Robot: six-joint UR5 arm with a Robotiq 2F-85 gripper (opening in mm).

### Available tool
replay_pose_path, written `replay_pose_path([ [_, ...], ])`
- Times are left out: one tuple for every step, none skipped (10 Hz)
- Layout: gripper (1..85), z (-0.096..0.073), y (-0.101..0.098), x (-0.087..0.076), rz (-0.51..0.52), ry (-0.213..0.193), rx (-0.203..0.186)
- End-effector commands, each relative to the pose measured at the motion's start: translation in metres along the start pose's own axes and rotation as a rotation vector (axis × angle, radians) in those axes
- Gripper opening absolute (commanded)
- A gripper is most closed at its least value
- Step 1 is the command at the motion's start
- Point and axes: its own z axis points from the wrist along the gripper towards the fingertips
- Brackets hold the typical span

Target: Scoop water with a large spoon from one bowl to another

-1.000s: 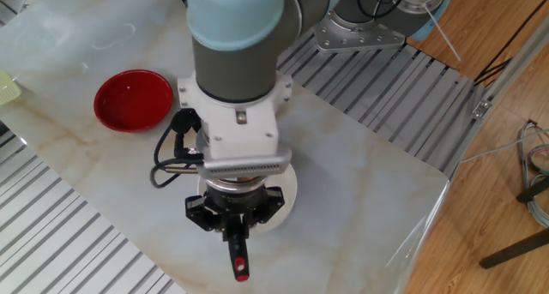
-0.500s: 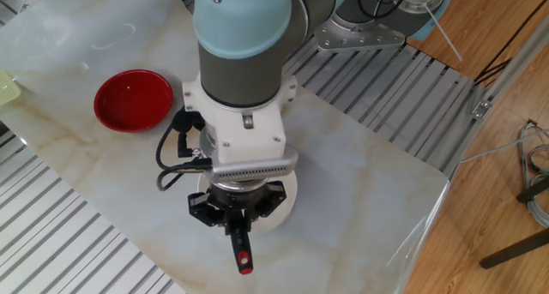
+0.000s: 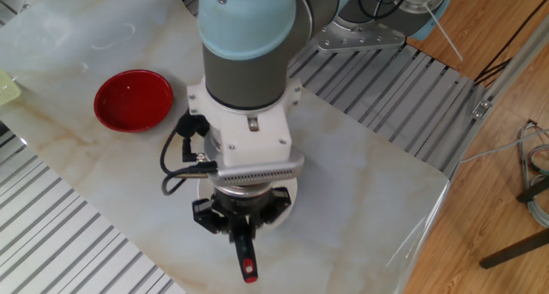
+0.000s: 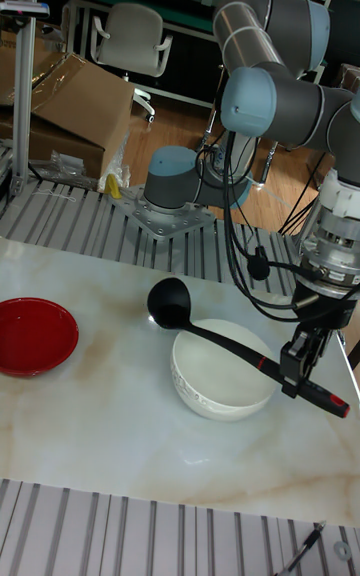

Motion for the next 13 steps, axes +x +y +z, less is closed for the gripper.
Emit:
replay_pose_path([
  [1.3,0.002,0.009,-0.021,0.030,-0.048,-0.011],
  [1.3,0.003,0.010,-0.023,0.036,-0.052,-0.005],
  [1.3,0.003,0.009,-0.022,0.038,-0.050,-0.001],
  [1.3,0.003,0.009,-0.021,0.038,-0.043,-0.001],
  [1.3,0.003,0.011,-0.022,0.041,-0.049,-0.011],
  [1.3,0.003,0.013,-0.027,0.055,-0.067,-0.018],
  [1.3,0.002,0.012,-0.032,0.073,-0.088,-0.015],
  [1.3,0.002,0.010,-0.035,0.081,-0.096,-0.010],
  [1.3,0.002,0.009,-0.035,0.084,-0.100,-0.007],
  [1.3,0.002,0.009,-0.036,0.088,-0.102,-0.005],
  [1.3,0.002,0.008,-0.036,0.088,-0.104,-0.003],
  [1.3,0.002,0.007,-0.036,0.087,-0.101,0.002],
  [1.3,0.002,0.008,-0.038,0.091,-0.107,0.001],
])
